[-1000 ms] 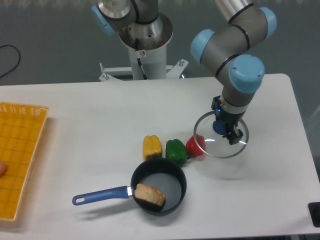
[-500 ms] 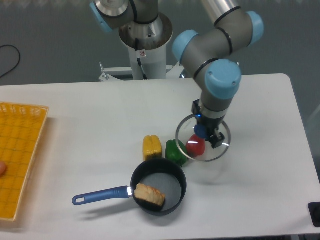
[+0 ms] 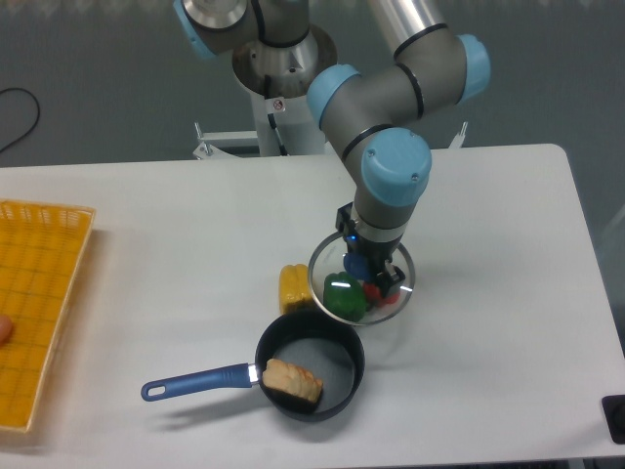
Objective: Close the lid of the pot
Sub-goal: 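Carry the held glass lid over the peppers toward the black saucepan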
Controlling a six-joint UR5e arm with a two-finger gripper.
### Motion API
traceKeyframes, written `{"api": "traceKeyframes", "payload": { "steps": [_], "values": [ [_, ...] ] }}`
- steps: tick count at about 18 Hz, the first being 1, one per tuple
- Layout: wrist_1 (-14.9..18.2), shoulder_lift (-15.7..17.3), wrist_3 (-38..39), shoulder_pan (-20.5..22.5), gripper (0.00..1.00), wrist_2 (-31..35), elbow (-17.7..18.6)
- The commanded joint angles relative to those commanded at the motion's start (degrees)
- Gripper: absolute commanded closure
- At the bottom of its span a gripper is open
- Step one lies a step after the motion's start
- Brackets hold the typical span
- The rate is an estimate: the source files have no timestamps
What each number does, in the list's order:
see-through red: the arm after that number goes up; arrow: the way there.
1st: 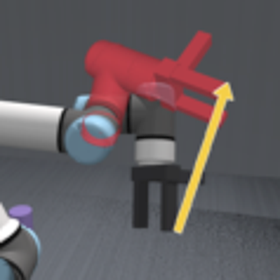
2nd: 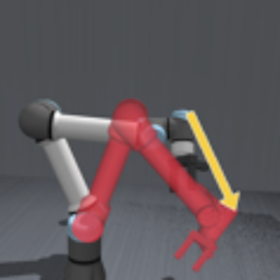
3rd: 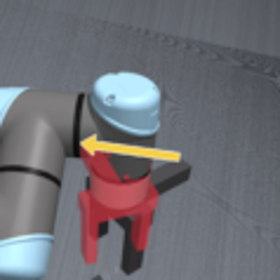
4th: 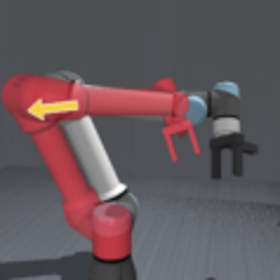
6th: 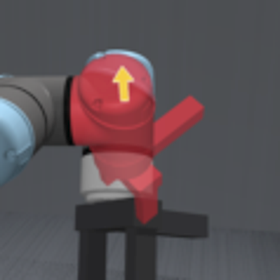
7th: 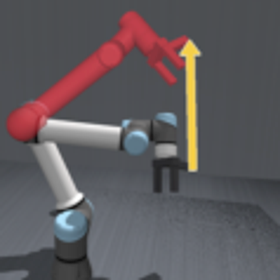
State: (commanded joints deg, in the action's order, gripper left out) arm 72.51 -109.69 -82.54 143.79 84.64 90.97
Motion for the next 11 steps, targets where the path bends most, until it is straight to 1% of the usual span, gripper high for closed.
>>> {"api": "traceKeyframes", "payload": {
  "steps": [8, 11],
  "values": [
    [-0.17, -1.58, 4.48, -2.63, 0.41, 0.00, -2.37],
    [-0.26, -2.28, 6.33, -2.99, 0.41, 0.00, -3.08]
  ]
}}
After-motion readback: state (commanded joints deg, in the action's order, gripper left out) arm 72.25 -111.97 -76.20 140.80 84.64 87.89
